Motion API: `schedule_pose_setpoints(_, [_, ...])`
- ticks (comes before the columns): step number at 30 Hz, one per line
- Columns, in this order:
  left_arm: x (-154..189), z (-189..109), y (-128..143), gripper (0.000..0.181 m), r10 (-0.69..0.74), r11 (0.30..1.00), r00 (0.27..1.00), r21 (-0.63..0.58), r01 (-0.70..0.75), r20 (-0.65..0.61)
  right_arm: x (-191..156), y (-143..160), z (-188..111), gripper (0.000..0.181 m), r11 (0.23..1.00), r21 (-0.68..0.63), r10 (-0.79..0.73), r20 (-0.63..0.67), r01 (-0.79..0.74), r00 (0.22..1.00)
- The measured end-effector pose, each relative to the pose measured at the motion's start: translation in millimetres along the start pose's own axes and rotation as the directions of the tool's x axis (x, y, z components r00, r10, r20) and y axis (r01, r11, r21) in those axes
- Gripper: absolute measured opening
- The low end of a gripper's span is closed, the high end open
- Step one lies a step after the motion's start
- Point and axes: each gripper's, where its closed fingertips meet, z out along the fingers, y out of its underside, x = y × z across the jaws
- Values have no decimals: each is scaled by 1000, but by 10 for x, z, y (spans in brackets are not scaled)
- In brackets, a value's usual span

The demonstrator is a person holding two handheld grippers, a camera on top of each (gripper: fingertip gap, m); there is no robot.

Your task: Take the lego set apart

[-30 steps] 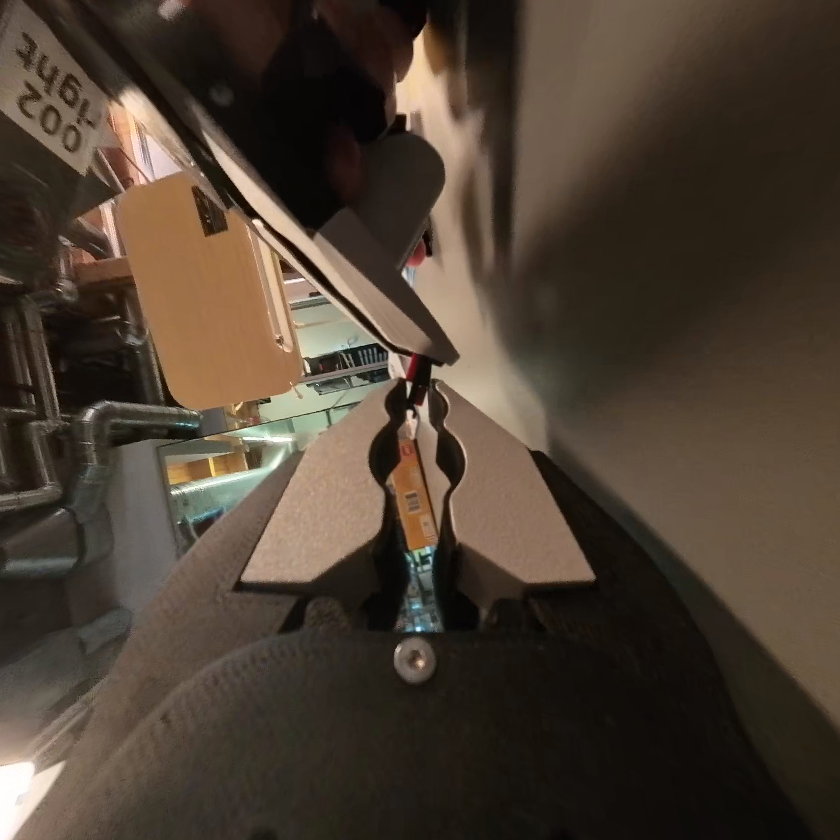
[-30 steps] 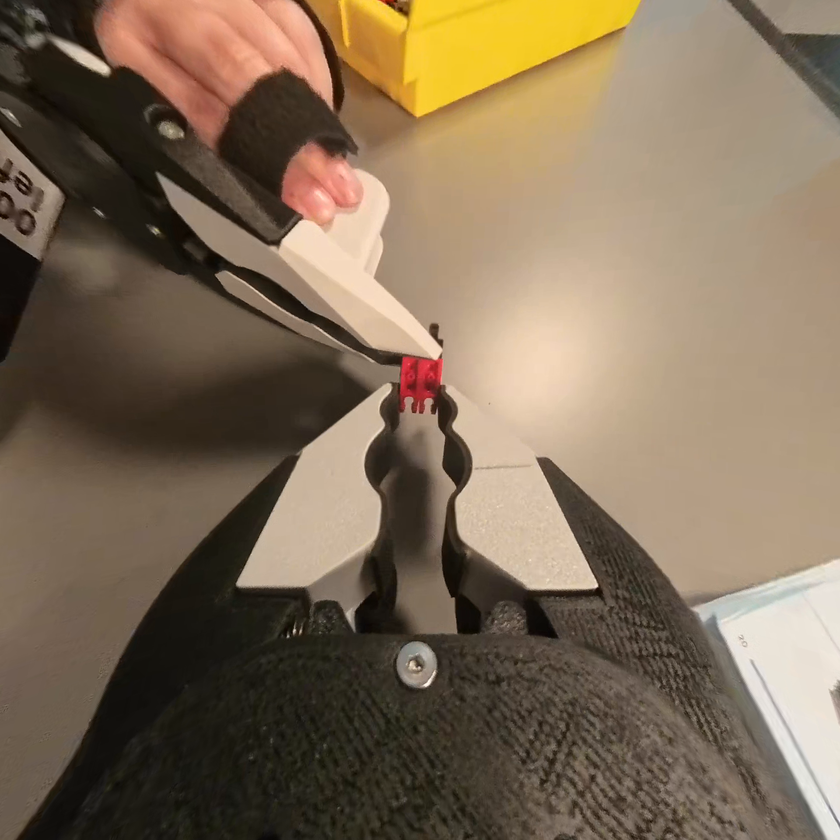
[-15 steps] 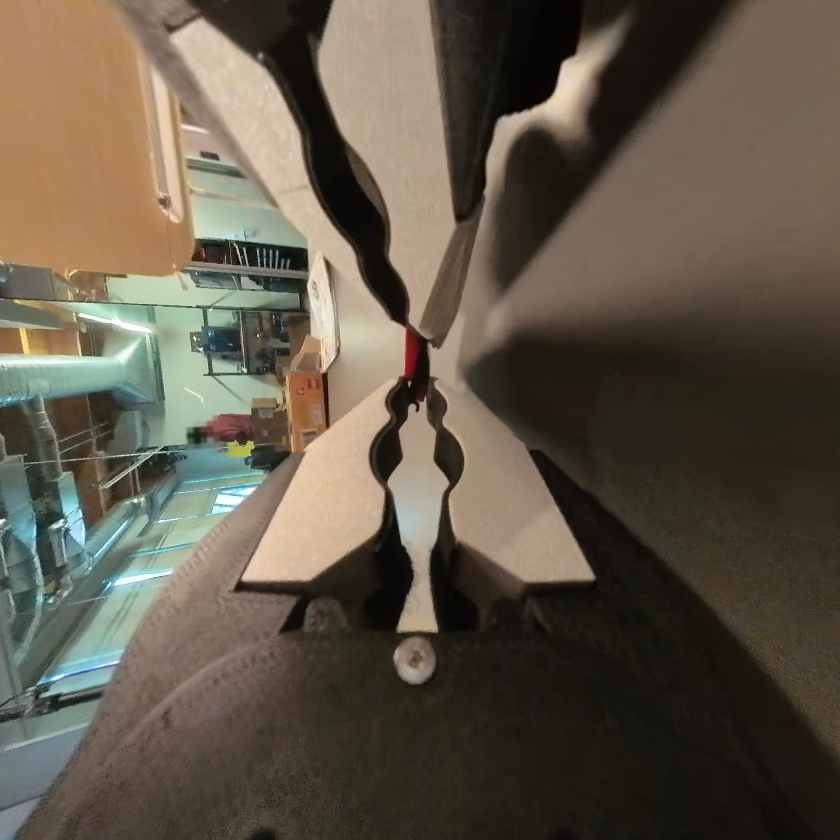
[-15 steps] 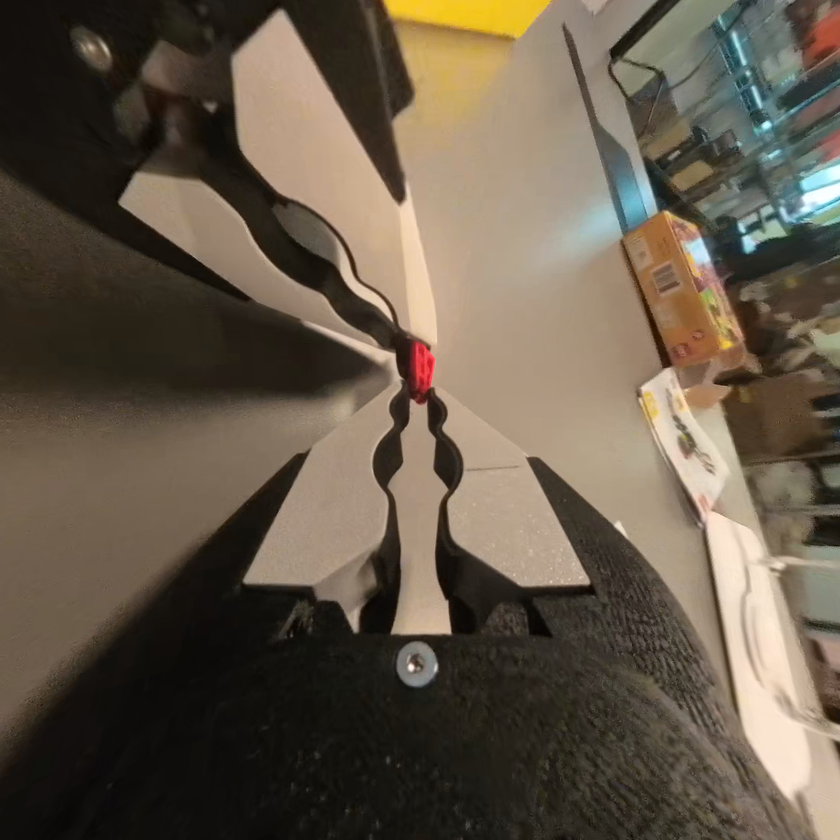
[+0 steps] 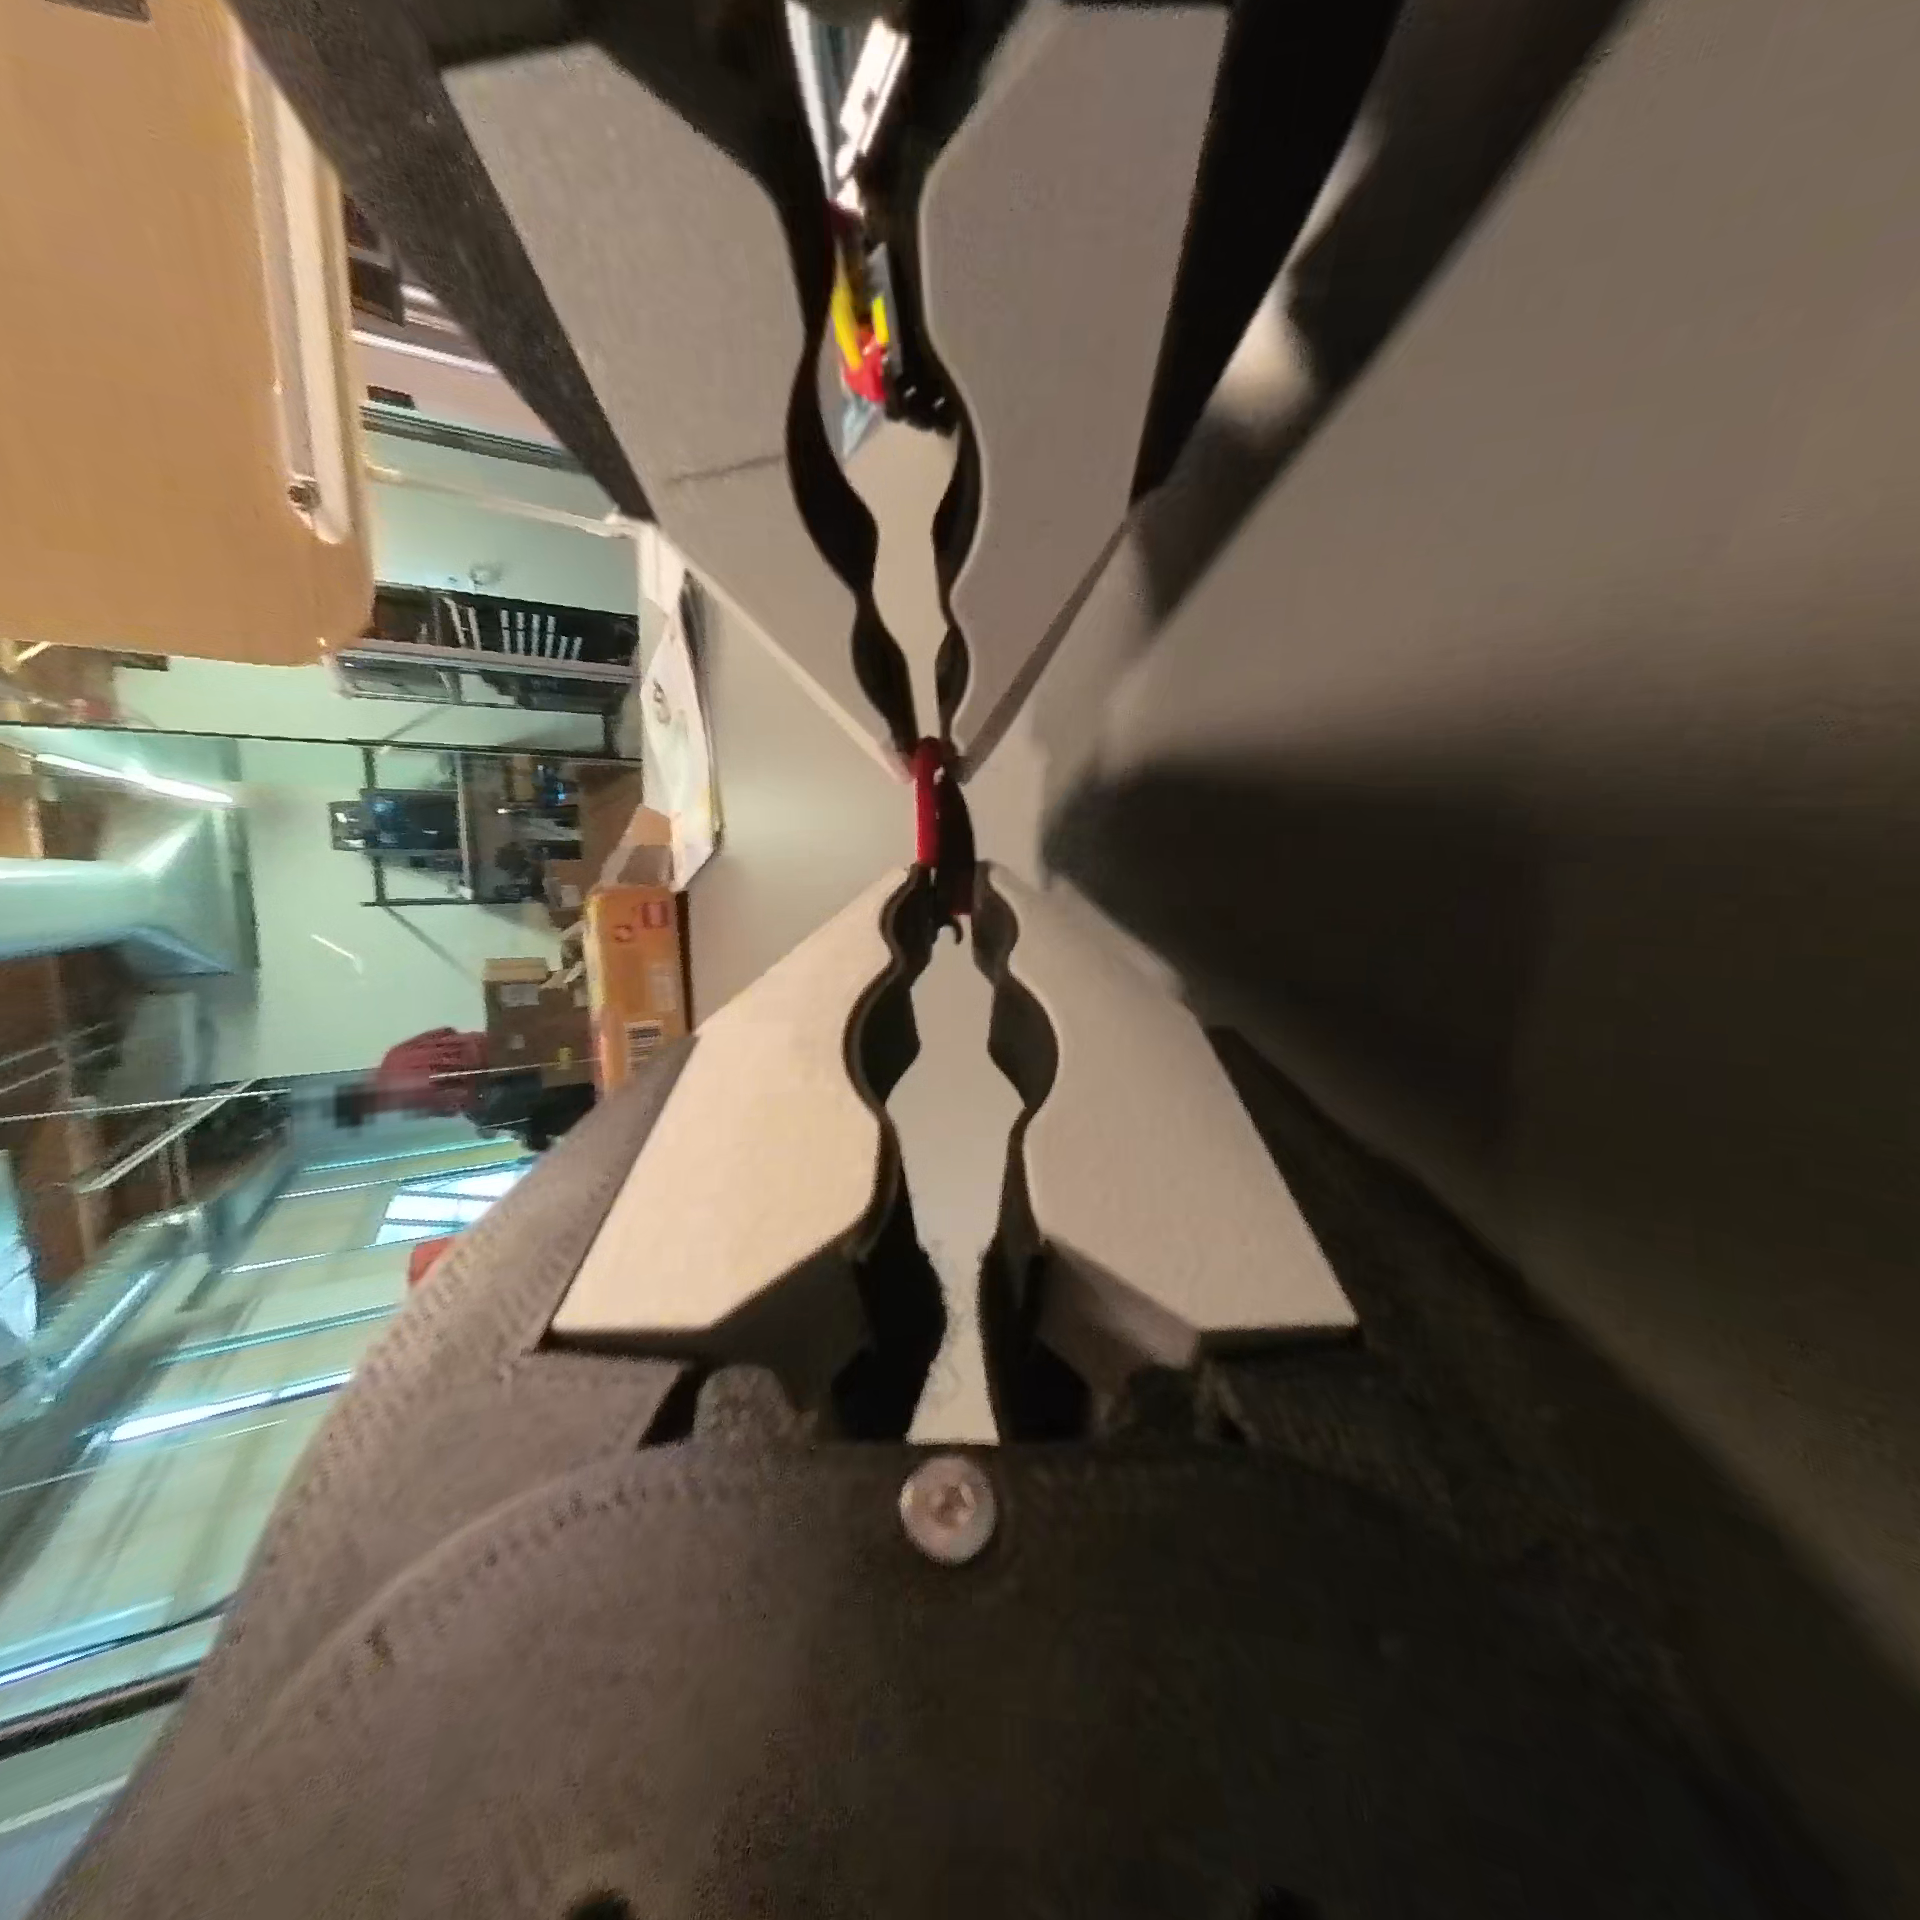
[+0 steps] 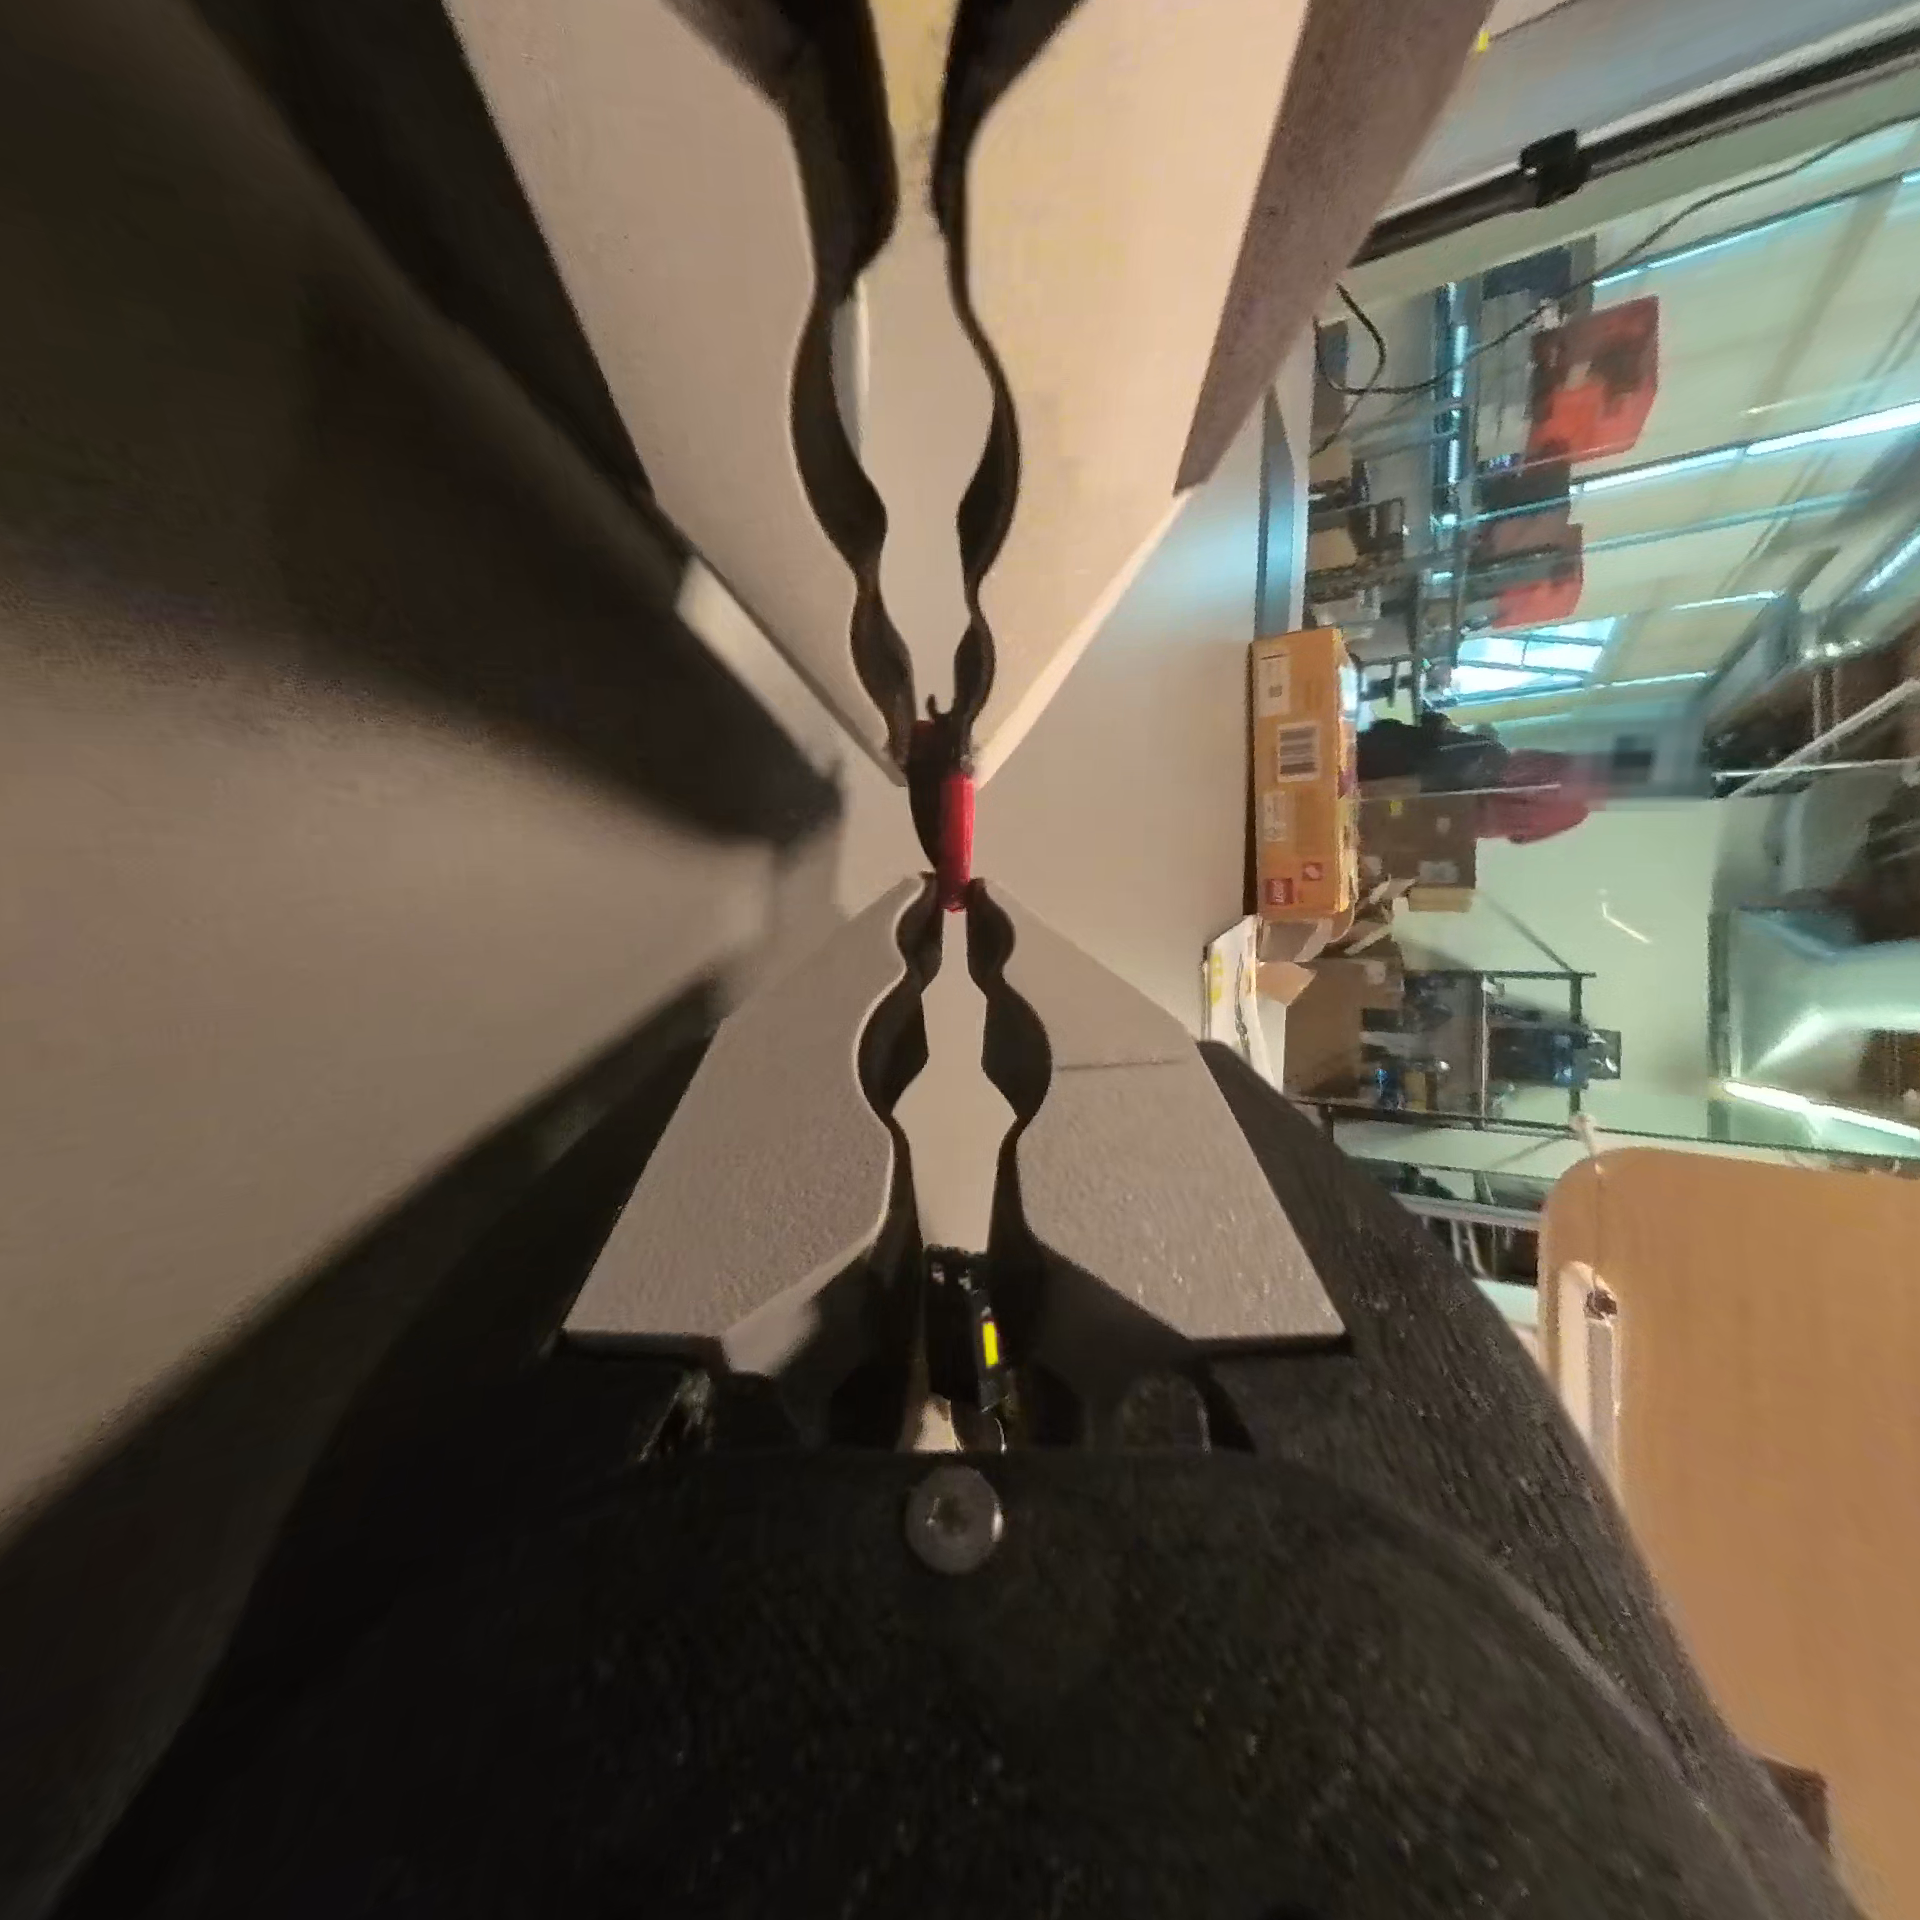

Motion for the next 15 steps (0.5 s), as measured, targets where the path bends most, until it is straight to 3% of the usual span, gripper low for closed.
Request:
schedule_pose_setpoints(5, [-35,-29,32,7,133,991,989,-36,-131,62,23,-32,14,2,978,35,205,39,-206,978])
schedule_pose_setpoints(8, [93,-41,-11,6,264,964,963,-31,-262,50,432,-5,-146,1,850,174,503,8,-497,864])
schedule_pose_setpoints(9, [87,-45,-40,6,234,972,970,-16,-234,63,494,18,-197,1,810,206,557,28,-550,830])
schedule_pose_setpoints(12, [21,10,71,6,156,987,986,-56,-152,66,322,105,-143,2,821,155,542,86,-549,836])
schedule_pose_setpoints(15, [46,35,67,6,-50,998,999,-28,50,1,288,48,-110,2,824,165,532,108,-543,840])
